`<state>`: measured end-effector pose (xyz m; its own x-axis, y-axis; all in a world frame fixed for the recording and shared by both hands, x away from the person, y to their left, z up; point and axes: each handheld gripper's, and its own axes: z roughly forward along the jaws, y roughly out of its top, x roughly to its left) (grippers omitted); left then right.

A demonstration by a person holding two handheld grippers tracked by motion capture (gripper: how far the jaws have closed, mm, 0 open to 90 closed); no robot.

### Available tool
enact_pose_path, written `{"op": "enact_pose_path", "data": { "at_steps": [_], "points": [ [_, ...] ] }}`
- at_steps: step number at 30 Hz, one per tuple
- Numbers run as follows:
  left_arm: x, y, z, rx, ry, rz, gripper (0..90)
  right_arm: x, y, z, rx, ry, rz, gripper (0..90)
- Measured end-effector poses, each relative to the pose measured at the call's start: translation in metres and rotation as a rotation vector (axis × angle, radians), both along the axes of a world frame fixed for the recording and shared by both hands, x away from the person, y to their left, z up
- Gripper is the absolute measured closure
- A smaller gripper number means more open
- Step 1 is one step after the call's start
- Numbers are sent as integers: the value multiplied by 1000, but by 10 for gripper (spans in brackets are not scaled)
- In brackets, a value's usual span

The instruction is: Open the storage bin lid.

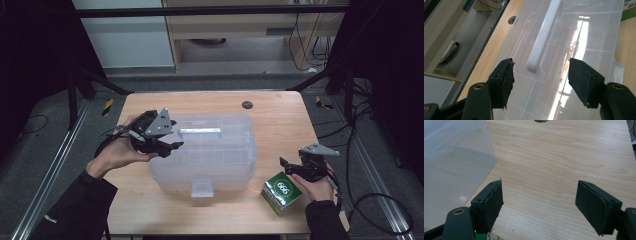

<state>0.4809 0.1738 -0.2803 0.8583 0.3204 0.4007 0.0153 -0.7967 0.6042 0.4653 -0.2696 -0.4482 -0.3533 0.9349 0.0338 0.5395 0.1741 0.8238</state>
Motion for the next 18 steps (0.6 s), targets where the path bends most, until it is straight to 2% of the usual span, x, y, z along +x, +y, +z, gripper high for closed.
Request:
{"op": "enact_pose_path", "data": {
  "at_steps": [11,18],
  "points": [
    [4,-18,-2,64,-6,-38,397,0,1,-1,0,9,4,227],
    [7,-28,-5,128,-21,-54,432,0,2,-1,1,15,4,228]
  ]
}}
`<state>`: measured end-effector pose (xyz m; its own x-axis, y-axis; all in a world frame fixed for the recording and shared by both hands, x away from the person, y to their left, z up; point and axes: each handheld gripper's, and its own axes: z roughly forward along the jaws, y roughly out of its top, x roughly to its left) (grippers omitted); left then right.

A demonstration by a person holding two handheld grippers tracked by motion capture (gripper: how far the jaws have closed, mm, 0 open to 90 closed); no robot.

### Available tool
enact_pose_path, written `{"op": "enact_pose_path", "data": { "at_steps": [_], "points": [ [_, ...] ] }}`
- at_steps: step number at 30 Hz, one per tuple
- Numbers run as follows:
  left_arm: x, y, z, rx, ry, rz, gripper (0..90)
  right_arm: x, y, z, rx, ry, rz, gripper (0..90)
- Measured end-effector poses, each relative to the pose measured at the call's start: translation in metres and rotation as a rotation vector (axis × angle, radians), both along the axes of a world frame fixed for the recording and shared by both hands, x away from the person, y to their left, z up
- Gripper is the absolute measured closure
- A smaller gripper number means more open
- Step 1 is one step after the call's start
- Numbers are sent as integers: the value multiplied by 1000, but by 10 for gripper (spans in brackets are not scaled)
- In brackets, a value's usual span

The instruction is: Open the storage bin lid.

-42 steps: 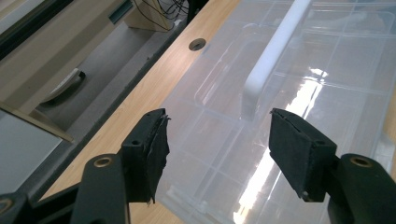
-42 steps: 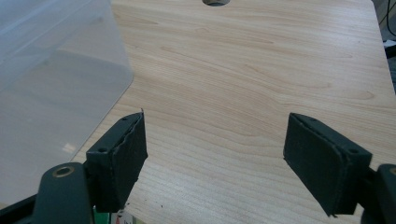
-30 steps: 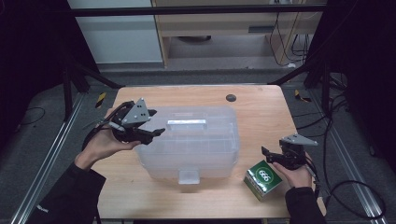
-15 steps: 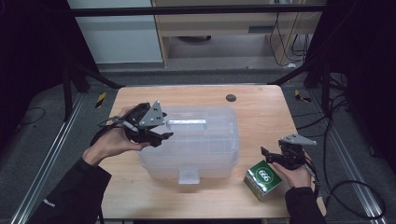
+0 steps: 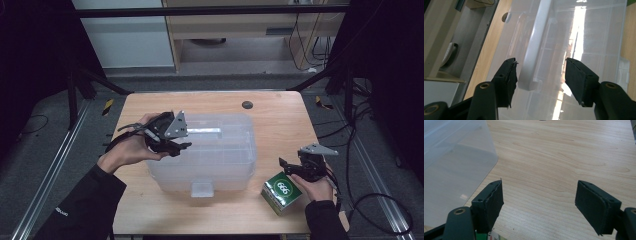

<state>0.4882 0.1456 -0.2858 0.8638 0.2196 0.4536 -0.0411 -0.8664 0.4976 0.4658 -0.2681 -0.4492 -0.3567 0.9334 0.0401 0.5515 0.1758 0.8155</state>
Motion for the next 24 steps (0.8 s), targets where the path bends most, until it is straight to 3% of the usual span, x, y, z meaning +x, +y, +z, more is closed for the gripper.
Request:
{"op": "enact_pose_path", "data": {
  "at_steps": [7,24],
  "points": [
    [6,-8,1,63,-10,-6,492,0,0,0,1,4,2,236],
    [15,-20,-4,164,-30,-8,652,0,0,0,-1,11,16,266]
  ]
}}
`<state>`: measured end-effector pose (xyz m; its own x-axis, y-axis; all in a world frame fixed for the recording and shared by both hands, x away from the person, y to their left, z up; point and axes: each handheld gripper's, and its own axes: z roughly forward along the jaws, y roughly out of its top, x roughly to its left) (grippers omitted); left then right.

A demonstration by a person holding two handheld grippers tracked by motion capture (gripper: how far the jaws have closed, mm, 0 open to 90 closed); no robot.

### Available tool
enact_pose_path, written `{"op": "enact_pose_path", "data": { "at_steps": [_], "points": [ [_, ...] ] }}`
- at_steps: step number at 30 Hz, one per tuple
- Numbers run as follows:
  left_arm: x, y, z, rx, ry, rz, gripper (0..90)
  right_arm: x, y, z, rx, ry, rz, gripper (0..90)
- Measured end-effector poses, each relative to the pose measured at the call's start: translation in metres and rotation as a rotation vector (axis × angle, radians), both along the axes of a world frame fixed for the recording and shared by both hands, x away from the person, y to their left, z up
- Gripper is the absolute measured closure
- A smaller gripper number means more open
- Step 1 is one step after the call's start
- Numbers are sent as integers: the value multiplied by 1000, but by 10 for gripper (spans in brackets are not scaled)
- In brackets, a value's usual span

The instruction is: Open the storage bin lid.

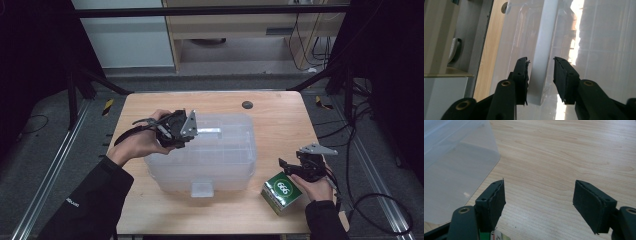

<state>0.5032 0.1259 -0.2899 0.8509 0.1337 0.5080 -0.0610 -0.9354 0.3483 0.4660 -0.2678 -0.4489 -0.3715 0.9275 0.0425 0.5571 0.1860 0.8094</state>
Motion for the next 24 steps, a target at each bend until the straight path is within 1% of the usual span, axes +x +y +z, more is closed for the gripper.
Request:
{"op": "enact_pose_path", "data": {
  "at_steps": [2,5,6,9,13,19,21,22,24],
  "points": [
    [0,-2,-1,24,-13,2,673,0,0,1,2,-4,1,276],
    [1,-2,-1,28,-16,10,713,-2,0,4,14,-3,2,300],
    [1,-2,0,31,-15,8,720,-2,0,5,11,-7,5,310],
    [1,-3,0,45,-24,1,729,-5,2,9,22,-7,21,336],
    [0,-4,1,71,-38,-10,736,-9,10,18,34,-12,59,375],
    [-2,-5,0,75,-57,-12,741,-15,24,28,36,-3,131,468],
    [-1,-5,1,77,-57,-14,741,-17,28,29,30,-1,154,510],
    [-1,-4,1,76,-56,-15,741,-17,30,30,30,9,164,529],
    [-1,-4,2,80,-62,-22,742,-18,33,29,26,15,184,562]
  ]
}}
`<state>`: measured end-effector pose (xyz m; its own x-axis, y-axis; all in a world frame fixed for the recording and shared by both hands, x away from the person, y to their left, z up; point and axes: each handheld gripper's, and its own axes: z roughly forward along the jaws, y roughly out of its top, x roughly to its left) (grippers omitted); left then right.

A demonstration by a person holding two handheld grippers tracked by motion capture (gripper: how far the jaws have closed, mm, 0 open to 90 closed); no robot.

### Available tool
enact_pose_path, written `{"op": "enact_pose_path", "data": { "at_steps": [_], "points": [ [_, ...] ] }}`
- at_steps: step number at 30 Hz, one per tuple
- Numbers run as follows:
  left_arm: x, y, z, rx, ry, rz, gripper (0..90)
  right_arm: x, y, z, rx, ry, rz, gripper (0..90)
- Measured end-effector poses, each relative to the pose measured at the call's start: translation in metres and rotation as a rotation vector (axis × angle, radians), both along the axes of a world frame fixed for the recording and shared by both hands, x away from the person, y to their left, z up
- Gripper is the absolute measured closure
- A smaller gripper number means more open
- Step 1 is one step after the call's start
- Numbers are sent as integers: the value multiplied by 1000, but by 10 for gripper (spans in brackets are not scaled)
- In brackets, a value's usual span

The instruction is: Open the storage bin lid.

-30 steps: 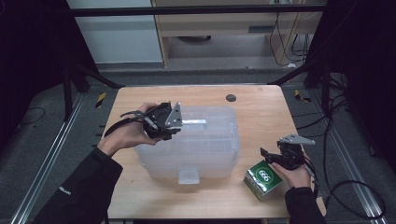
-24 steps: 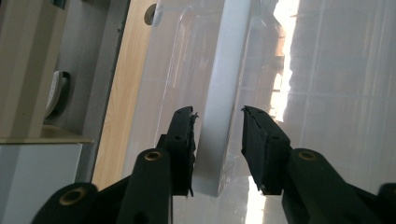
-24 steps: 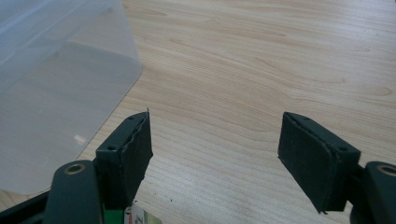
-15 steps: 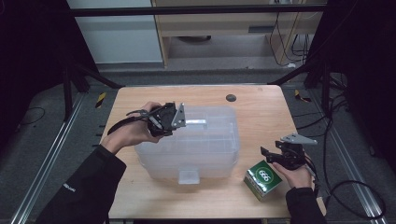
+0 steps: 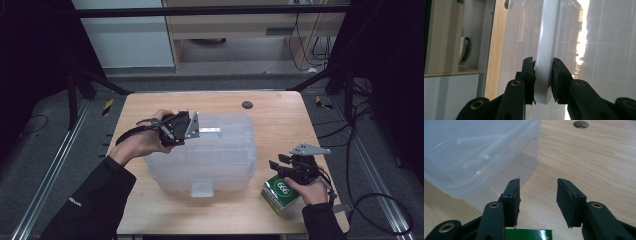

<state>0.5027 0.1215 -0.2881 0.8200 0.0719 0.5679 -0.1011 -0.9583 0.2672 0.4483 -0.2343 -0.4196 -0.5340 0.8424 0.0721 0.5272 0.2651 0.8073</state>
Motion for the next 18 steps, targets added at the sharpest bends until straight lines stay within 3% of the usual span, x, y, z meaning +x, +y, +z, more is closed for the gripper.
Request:
{"op": "enact_pose_path", "data": {
  "at_steps": [6,18],
  "points": [
    [2,1,1,-20,7,4,738,-3,4,2,7,12,34,666],
    [12,3,11,-59,-20,28,724,-5,10,3,15,32,87,810]
  ]
}}
